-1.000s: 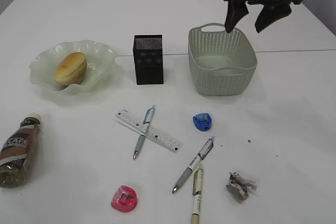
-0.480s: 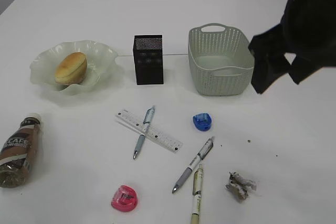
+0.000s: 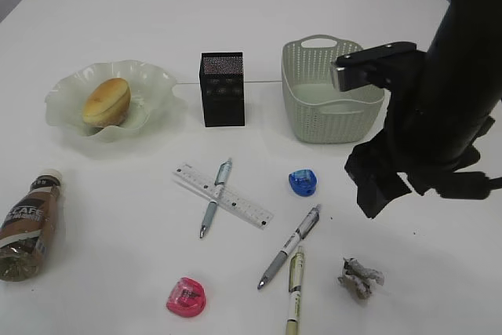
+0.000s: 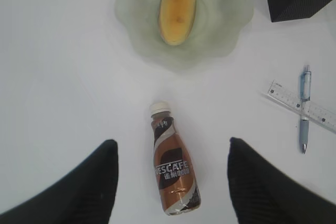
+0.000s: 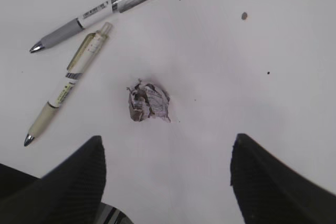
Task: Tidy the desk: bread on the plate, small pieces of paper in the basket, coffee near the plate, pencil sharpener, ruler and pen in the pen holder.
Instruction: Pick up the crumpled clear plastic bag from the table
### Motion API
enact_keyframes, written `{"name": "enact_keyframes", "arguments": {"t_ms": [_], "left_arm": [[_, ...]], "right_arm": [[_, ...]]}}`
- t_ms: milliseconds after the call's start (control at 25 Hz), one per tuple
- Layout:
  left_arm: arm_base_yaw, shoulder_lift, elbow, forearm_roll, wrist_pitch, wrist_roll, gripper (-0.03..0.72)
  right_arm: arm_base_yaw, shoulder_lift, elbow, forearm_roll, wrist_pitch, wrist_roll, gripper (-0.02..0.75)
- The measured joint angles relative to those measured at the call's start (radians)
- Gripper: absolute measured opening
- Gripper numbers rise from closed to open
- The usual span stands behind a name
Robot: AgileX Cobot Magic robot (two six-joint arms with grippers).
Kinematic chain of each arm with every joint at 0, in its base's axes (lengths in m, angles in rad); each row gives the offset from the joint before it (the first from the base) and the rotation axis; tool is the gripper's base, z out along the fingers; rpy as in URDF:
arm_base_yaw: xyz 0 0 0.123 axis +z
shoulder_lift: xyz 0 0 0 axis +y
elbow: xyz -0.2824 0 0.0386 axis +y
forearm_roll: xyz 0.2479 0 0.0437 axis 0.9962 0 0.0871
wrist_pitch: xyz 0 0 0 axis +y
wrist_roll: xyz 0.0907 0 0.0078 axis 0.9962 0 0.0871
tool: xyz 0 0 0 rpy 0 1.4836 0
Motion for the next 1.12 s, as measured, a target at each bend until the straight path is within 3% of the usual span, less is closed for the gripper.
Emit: {"name": "enact_keyframes", "arguments": {"t_ms": [600, 1120], "left_arm": [[0.000, 0.000, 0.000, 0.000, 0.000, 0.000, 0.475], [0.000, 0.000, 0.000, -0.017, 0.000, 0.000, 0.475]], "right_arm": [[0.066, 0.174, 0.076, 0.006, -0.165, -0.009, 0.544], [0.068, 0.238, 0.152, 0.006, -0.292, -0.012, 0.544]]}}
